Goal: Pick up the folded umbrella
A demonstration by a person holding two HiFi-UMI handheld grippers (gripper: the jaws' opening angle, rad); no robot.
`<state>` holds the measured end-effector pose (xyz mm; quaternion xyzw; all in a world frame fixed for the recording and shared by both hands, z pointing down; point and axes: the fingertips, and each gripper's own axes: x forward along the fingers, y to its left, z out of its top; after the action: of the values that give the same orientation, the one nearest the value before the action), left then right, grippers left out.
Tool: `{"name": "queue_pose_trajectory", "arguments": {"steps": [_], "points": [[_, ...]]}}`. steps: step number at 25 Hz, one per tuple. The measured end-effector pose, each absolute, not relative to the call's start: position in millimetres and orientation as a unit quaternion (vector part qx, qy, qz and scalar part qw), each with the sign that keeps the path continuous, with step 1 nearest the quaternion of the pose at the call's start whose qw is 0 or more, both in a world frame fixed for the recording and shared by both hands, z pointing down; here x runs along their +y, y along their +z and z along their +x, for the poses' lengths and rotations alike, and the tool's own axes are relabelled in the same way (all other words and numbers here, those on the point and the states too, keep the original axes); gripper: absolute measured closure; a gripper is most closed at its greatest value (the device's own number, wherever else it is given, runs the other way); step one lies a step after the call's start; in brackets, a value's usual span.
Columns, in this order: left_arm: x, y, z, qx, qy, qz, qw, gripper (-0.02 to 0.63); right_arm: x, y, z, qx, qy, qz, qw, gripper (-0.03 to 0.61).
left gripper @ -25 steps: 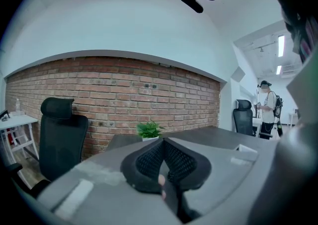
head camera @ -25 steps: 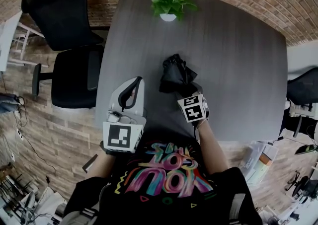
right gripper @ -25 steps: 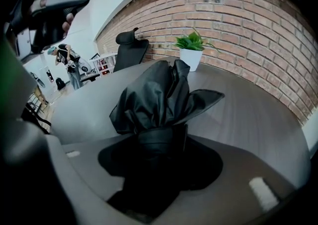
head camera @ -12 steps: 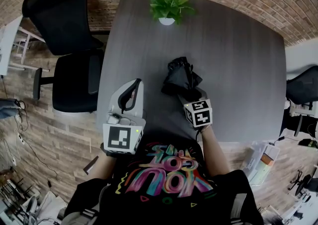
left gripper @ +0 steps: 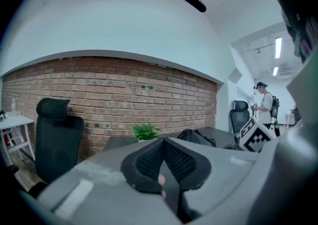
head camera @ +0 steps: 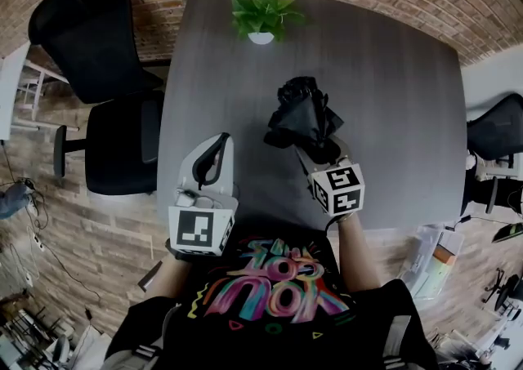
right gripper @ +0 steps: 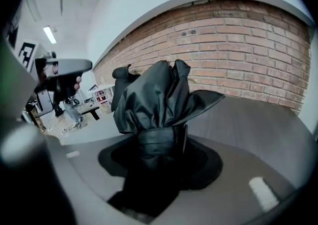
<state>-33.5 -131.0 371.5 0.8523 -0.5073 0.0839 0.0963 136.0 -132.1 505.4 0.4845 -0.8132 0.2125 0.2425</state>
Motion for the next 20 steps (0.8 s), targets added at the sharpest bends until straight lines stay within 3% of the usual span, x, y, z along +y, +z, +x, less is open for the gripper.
{"name": "queue_pose_trajectory", "arguments": {"steps": [10,20], "points": [[-133.0,372.6,-34.4,-0.503,0.089,0.856,0.080,0.612,-132.6,429.1,157.7,-0.831,0.168,0.508,0.153,0.347],[-134.7,372.0,-39.6,-0.512,0.091,0.850,0.082,0.612,-116.8,374.3,174.0,-0.844,0.102,0.516,0.110,0.345]]}}
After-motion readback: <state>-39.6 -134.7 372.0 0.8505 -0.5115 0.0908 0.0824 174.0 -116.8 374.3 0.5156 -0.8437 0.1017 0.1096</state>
